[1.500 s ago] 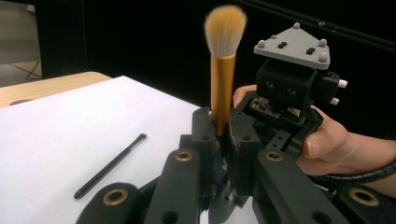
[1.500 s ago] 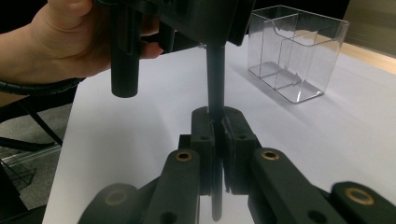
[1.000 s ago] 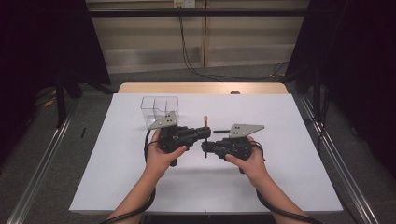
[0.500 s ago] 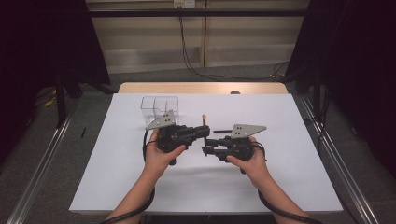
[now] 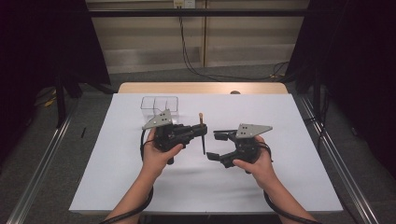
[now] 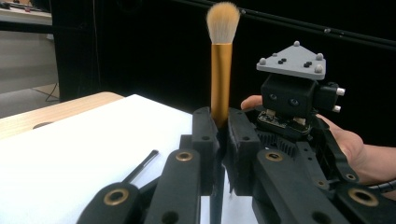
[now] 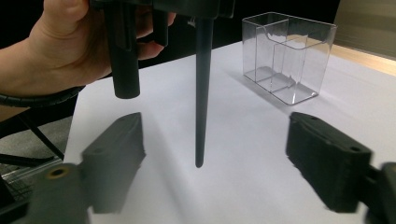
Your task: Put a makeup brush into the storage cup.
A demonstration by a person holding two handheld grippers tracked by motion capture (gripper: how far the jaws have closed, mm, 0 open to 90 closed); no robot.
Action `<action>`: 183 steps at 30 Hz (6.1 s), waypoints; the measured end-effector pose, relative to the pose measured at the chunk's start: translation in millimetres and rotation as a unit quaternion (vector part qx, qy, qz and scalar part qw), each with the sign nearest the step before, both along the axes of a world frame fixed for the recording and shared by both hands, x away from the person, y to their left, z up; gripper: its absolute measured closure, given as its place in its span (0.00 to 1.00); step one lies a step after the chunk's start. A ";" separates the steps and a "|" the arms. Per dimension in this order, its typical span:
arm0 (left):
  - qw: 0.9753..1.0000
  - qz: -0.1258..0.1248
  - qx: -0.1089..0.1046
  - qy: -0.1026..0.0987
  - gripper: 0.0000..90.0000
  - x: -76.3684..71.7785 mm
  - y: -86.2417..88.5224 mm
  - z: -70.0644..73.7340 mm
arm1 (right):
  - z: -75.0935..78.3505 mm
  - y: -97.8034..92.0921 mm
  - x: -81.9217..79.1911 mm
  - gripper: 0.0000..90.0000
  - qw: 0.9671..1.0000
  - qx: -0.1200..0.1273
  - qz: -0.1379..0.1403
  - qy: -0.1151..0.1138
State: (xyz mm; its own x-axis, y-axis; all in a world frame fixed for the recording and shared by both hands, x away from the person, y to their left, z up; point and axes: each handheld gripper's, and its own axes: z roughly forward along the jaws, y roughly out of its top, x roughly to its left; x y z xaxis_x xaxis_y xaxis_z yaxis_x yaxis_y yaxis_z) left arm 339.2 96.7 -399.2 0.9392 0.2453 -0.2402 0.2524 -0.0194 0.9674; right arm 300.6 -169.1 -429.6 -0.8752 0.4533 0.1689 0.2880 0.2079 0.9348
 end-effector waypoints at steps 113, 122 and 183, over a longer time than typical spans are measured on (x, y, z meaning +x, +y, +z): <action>0.996 0.076 0.025 -0.033 0.93 14.6 36.1 4.4 | -29.6 -122.4 -39.6 0.03 0.997 -0.020 -0.076 -0.002; 0.995 0.088 0.028 -0.041 0.93 20.4 43.7 8.5 | -31.8 -135.3 -46.9 0.03 0.996 -0.024 -0.088 0.000; 0.974 0.209 0.052 -0.064 0.93 109.3 73.2 37.4 | -41.7 -146.7 -62.7 0.03 0.995 -0.024 -0.095 -0.007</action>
State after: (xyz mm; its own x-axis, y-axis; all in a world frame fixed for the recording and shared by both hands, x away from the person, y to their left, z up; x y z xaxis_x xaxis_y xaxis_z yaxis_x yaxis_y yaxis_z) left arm 448.5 169.9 -361.8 0.7725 0.6297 -0.0814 0.1376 -0.0409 0.9896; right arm 237.9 -315.7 -471.3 -0.7749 0.6185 0.1305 0.3128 0.1958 0.9294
